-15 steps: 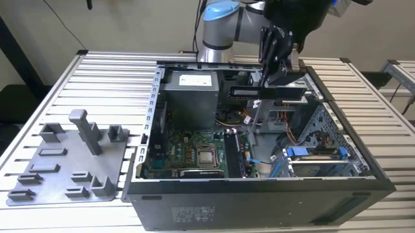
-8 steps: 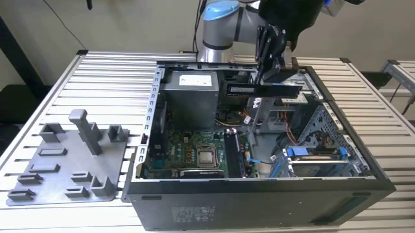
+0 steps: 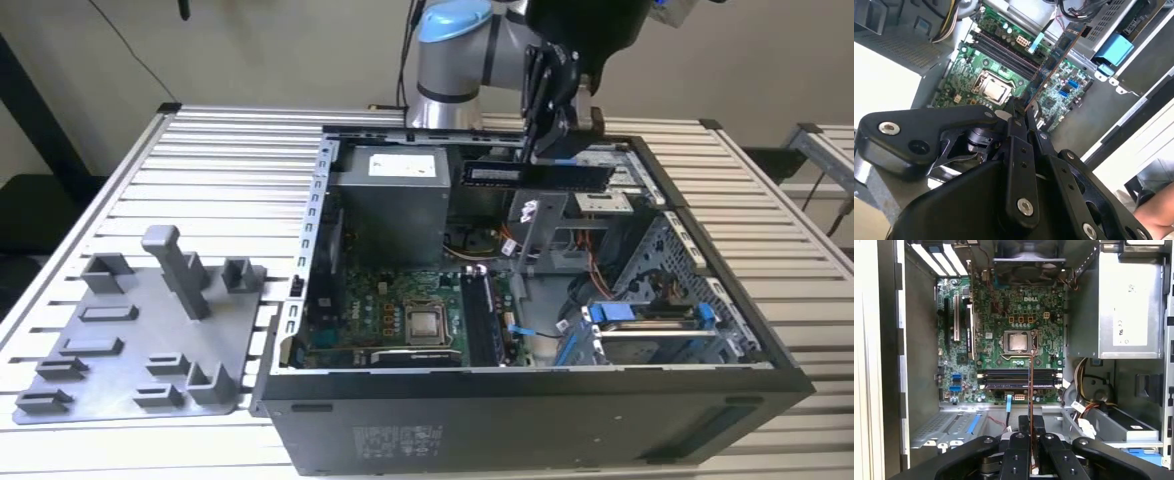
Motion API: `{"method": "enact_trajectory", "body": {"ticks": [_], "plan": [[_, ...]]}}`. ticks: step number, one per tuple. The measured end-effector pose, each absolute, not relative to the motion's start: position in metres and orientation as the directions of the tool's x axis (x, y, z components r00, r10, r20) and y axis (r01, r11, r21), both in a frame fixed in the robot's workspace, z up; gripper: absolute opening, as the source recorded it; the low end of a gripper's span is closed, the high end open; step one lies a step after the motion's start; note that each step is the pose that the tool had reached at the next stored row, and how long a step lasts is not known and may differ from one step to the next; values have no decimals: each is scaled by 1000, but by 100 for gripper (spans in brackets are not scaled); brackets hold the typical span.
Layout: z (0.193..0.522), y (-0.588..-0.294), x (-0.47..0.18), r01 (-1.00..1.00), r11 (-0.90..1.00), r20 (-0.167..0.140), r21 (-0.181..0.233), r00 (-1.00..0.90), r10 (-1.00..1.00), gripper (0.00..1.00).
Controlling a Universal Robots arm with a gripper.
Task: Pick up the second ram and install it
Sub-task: 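Pick up the second ram and move it above second insertion slot, then insert the second ram into the second slot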
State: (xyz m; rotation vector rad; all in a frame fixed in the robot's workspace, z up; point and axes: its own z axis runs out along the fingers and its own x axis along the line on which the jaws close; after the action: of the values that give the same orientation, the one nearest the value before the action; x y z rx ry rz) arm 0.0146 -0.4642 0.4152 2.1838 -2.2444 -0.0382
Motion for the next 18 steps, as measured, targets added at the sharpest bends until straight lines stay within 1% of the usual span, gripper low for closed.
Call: {"method": "enact_trajectory", "body": {"ticks": [18], "plan": [[414,-462,15,-999,34,-10,24,-34,-999,14]]}}
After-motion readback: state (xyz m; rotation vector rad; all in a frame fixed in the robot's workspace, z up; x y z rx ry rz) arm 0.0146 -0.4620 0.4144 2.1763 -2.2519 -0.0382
